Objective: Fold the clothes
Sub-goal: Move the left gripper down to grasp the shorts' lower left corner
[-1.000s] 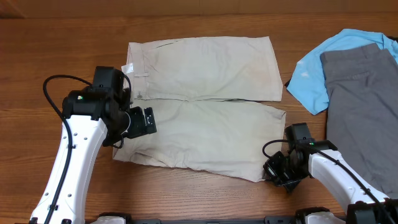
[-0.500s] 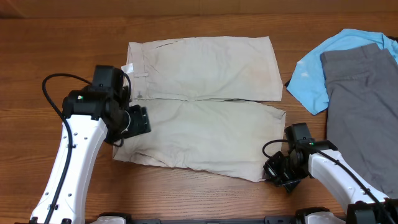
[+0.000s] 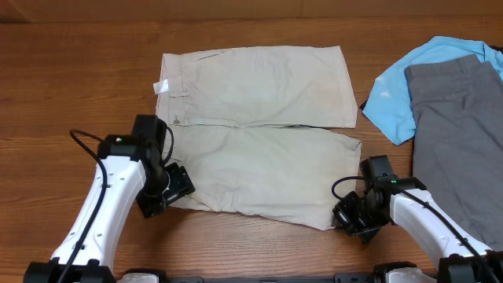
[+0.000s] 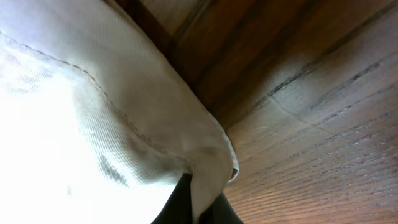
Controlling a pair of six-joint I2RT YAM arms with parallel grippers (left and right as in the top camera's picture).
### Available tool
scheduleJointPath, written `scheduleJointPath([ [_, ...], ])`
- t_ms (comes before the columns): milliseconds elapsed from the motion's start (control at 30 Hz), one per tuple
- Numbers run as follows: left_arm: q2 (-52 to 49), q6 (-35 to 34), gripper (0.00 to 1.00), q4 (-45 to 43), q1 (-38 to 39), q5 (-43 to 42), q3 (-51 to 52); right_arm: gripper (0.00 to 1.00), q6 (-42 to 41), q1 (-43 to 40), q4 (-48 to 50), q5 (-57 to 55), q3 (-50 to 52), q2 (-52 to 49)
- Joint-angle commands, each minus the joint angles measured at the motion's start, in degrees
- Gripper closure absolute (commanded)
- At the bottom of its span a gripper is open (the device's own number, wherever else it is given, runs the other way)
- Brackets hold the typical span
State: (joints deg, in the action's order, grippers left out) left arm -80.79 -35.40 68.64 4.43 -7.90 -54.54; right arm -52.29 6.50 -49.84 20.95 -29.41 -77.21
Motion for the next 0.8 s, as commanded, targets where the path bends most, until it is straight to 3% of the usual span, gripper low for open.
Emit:
scheduleJointPath([
  [0, -0.1, -10.3, 0.23, -2.3, 0.0, 0.9, 2.4, 0.96, 0.0, 0.2, -0.2, -2.5, 0.5, -0.5],
  [167, -0.2, -13.6, 0.21, -6.5, 0.0, 0.9, 3.7, 0.96, 0.0, 0.2, -0.3, -3.2, 0.5, -0.5],
  [333, -0.2, -15.2, 0.29, -8.5, 0.0, 1.2, 3.8, 0.96, -0.2, 0.2, -0.3, -3.3, 0.5, -0.5],
  [433, -0.3, -16.4, 0.28, -8.7, 0.0, 3.5, 3.8, 0.96, -0.2, 0.2, -0.3, -3.3, 0.5, -0.5],
  [767, -4.3, -16.4, 0.28, -9.6, -3.7, 5.3, 3.9, 0.96, -0.2, 0.2, -0.3, -3.3, 0.5, -0.5],
])
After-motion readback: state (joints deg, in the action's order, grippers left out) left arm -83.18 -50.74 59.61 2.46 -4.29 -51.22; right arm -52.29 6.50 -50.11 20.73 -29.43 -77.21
